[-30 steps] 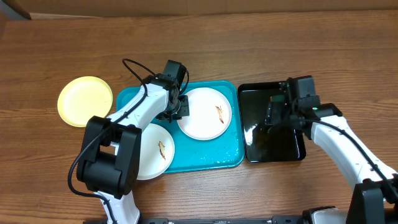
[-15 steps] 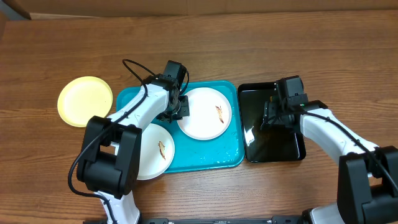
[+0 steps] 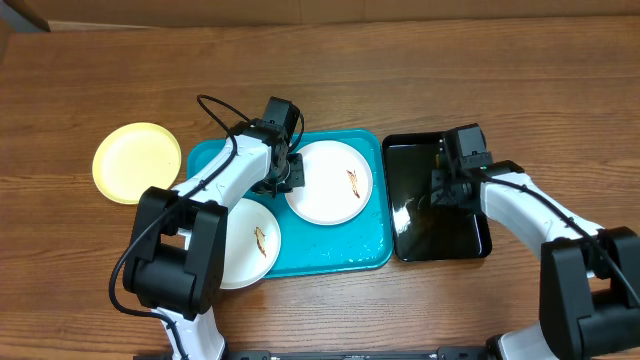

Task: Clean dirty plates on tray and stack at the side
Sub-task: 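Grasp the sponge in the black tray with the right gripper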

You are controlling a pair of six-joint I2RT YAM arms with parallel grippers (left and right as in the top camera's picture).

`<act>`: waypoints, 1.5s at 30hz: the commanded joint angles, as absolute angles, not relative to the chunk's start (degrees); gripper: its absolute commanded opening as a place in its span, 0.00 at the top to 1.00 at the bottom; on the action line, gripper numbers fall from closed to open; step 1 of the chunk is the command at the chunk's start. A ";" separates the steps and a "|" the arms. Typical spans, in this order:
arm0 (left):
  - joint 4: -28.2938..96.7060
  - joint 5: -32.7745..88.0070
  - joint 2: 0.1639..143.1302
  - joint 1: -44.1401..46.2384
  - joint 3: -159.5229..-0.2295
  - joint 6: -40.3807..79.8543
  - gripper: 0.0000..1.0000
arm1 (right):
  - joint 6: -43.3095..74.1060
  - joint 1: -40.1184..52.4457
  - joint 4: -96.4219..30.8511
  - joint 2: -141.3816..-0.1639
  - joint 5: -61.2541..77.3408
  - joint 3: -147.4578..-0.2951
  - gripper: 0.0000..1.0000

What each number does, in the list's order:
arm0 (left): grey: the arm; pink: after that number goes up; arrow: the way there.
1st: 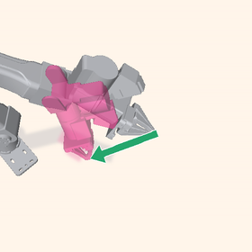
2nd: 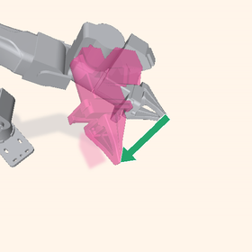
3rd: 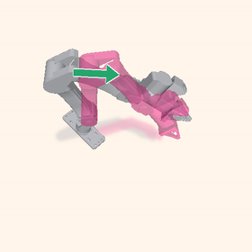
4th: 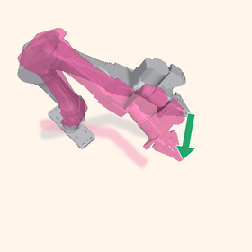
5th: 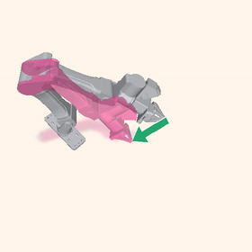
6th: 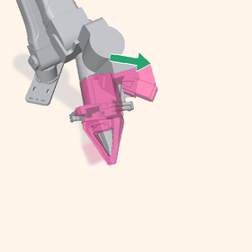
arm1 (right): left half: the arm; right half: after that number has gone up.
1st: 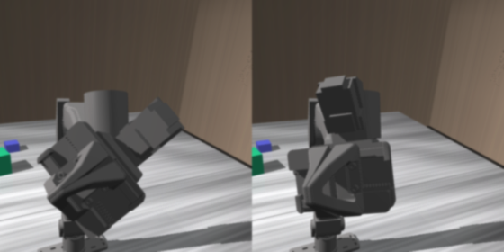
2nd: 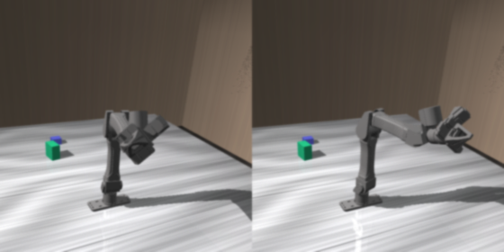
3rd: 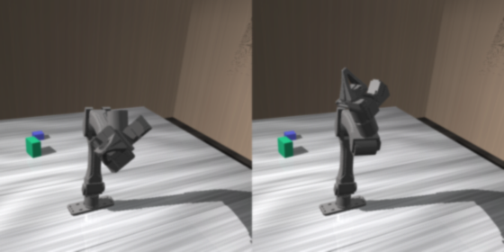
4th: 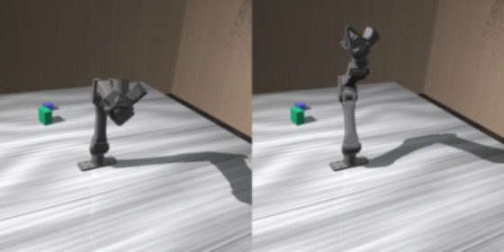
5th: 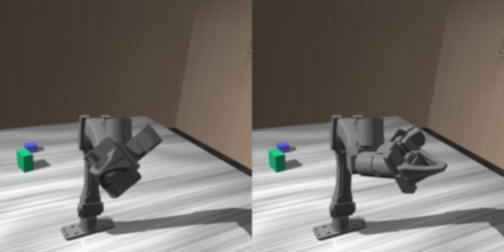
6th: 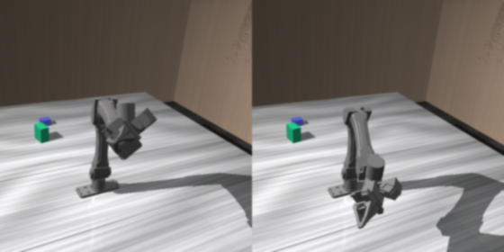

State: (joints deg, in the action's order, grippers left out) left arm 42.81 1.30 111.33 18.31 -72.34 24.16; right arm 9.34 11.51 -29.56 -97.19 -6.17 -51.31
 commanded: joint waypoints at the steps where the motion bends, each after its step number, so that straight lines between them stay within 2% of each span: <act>1: 43.18 -0.47 112.51 18.46 -70.59 25.32 0.96 | 9.56 11.68 -29.65 -99.13 -4.19 -51.44 0.51; 3: 43.16 -0.47 112.51 18.46 -70.59 25.32 0.96 | 9.56 11.68 -29.67 -99.20 -4.21 -51.44 0.54; 6: 43.18 -0.51 112.51 18.46 -70.59 25.32 0.96 | 9.56 11.68 -29.63 -99.20 -4.21 -51.44 0.67; 10: 43.18 -0.56 112.51 18.46 -70.59 25.32 0.96 | 9.54 11.68 -29.65 -99.20 -4.21 -51.44 0.96; 13: 43.16 -0.56 112.51 18.46 -70.59 25.32 0.96 | 9.56 11.68 -30.39 -99.02 -4.19 -52.18 0.96; 14: 43.13 -0.56 112.51 18.46 -70.59 25.32 0.96 | 9.56 11.66 -31.42 -99.00 -4.19 -53.08 0.89; 15: 43.05 -0.56 112.51 18.46 -70.59 25.32 0.96 | 9.56 11.66 -32.84 -98.91 -4.19 -54.33 0.64; 17: 42.98 -0.54 112.51 18.46 -70.59 25.32 0.96 | 9.52 11.66 -35.90 -98.80 -4.21 -57.21 0.46; 18: 42.98 -0.54 112.51 18.46 -70.59 25.34 0.96 | 9.52 11.66 -37.10 -98.80 -4.23 -58.57 0.39; 24: 43.03 -0.54 112.51 18.46 -70.57 25.32 0.96 | 9.50 11.66 -39.38 -98.78 -4.47 -64.20 0.24; 31: 43.05 -0.56 112.51 18.46 -70.50 25.32 0.96 | 8.91 11.51 -38.24 -99.92 -8.08 -63.53 0.24; 41: 43.05 -0.58 112.51 18.46 -70.50 25.28 0.96 | 9.19 11.57 -37.15 -104.49 -7.31 -63.00 0.39; 45: 42.96 -0.56 112.51 18.46 -70.50 25.32 0.96 | 9.13 11.57 -35.88 -104.49 2.13 -63.00 0.41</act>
